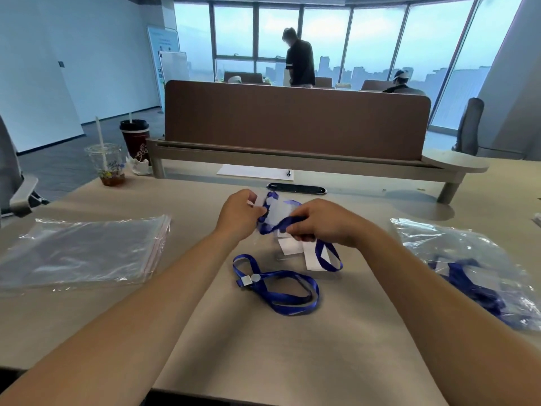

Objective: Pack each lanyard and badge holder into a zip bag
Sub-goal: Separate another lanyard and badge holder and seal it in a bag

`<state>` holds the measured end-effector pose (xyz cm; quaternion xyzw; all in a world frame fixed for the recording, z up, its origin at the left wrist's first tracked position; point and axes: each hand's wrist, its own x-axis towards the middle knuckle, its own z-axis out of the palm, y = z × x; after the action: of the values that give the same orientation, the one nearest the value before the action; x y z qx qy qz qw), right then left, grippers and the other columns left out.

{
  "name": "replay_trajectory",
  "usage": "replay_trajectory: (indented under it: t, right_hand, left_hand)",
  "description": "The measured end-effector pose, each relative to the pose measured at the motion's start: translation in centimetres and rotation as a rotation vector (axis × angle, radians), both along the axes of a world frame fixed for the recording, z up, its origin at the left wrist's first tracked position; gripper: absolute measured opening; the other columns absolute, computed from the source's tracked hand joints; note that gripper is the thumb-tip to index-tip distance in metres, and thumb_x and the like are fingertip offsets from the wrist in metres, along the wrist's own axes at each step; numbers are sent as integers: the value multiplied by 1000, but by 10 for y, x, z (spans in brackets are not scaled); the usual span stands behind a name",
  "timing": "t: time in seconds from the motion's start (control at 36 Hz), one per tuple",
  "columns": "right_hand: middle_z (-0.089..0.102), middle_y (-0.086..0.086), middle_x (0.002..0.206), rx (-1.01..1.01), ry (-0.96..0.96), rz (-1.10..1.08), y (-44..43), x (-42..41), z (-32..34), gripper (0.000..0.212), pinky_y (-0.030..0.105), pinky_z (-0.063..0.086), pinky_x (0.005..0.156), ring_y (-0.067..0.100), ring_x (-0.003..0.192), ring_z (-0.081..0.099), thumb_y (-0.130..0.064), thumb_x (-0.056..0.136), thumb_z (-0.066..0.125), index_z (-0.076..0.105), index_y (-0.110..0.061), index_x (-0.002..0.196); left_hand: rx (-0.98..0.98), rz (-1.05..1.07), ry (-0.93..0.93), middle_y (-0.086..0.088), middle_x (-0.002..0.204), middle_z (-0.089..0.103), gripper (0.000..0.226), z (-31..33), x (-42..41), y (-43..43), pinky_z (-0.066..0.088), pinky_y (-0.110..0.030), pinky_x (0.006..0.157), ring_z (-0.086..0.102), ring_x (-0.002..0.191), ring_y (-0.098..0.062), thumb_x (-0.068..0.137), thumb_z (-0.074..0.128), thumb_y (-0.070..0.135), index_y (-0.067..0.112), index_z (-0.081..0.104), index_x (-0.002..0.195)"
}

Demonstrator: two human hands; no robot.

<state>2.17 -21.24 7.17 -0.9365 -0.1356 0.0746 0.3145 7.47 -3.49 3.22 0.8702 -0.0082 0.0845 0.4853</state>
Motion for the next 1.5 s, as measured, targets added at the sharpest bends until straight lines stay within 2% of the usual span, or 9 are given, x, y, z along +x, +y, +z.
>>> replay_trajectory:
  t: [0.28, 0.53, 0.69, 0.78, 0.86, 1.0, 1.17, 1.31, 1.5]
  right_hand:
    - [65, -9, 84, 94, -181, -113, -5, 10, 15, 5, 11, 44, 59, 10, 74, 62, -20, 93, 68, 66, -21, 98]
    - [71, 3, 84, 367, -140, -274, -21, 16, 8, 3, 19, 52, 59, 15, 70, 61, -17, 93, 68, 69, -15, 96]
    - [71, 14, 95, 633, 128, -330, -28, 15, -11, 9, 29, 53, 58, 26, 77, 65, -23, 94, 66, 69, -15, 97]
    - [67, 20, 113, 767, 219, -292, -27, 20, -26, 20, 31, 53, 61, 40, 102, 65, -8, 94, 62, 68, -15, 112]
    - [70, 16, 109, 865, 267, -299, -24, 21, -36, 35, 28, 55, 65, 29, 94, 64, 7, 93, 53, 68, -15, 116]
    - [66, 14, 92, 1085, 409, -329, -16, 18, -47, 28, 31, 53, 67, 20, 70, 60, 5, 90, 60, 66, -5, 115]
    - [67, 14, 80, 1327, 515, -392, -12, 16, -54, 15, 27, 55, 60, 18, 64, 62, -7, 101, 51, 61, -3, 112]
    - [71, 14, 84, 1340, 527, -383, -4, 12, -58, 24, 26, 57, 66, 17, 69, 65, -9, 105, 43, 62, -1, 118]
    - [70, 9, 83, 1133, 557, -402, 14, 12, -57, 32, 23, 55, 61, 14, 66, 64, -22, 104, 50, 66, 0, 120]
  left_hand:
    - [159, -387, 99, 0, 95, 67, 5, 9, -13, 2, 55, -18, 57, 69, 77, -13, 99, 57, 22, 24, 57, 104]
    - [-32, -537, 226, -1, 105, 69, 16, 19, -17, 8, 60, -25, 72, 70, 91, -19, 96, 59, 9, 22, 61, 106]
    - [-386, -527, 265, -8, 104, 69, 22, 19, -19, 8, 59, -28, 73, 71, 84, -16, 98, 57, 8, 14, 59, 119]
    - [-514, -506, 241, -4, 94, 72, 17, 18, -21, 3, 58, -28, 72, 72, 77, -13, 98, 56, 6, 16, 60, 111]
    - [-597, -458, 209, -8, 97, 72, 13, 16, -21, -1, 60, -36, 81, 71, 82, -18, 98, 56, 8, 14, 60, 108]
    - [-533, -304, 123, -13, 112, 69, 16, 12, -16, -8, 57, -49, 91, 71, 99, -30, 98, 58, 15, 16, 60, 114]
    - [-531, -219, 66, -8, 112, 68, 20, 11, -10, -9, 58, -42, 90, 69, 101, -24, 99, 58, 16, 18, 57, 118]
    - [-497, -144, 9, -4, 118, 66, 31, 7, -6, -10, 59, -34, 86, 67, 103, -20, 98, 59, 19, 17, 53, 129]
    - [-348, -76, -155, 1, 106, 67, 10, 6, -11, -14, 59, -40, 85, 66, 98, -17, 99, 55, 18, 27, 57, 98]
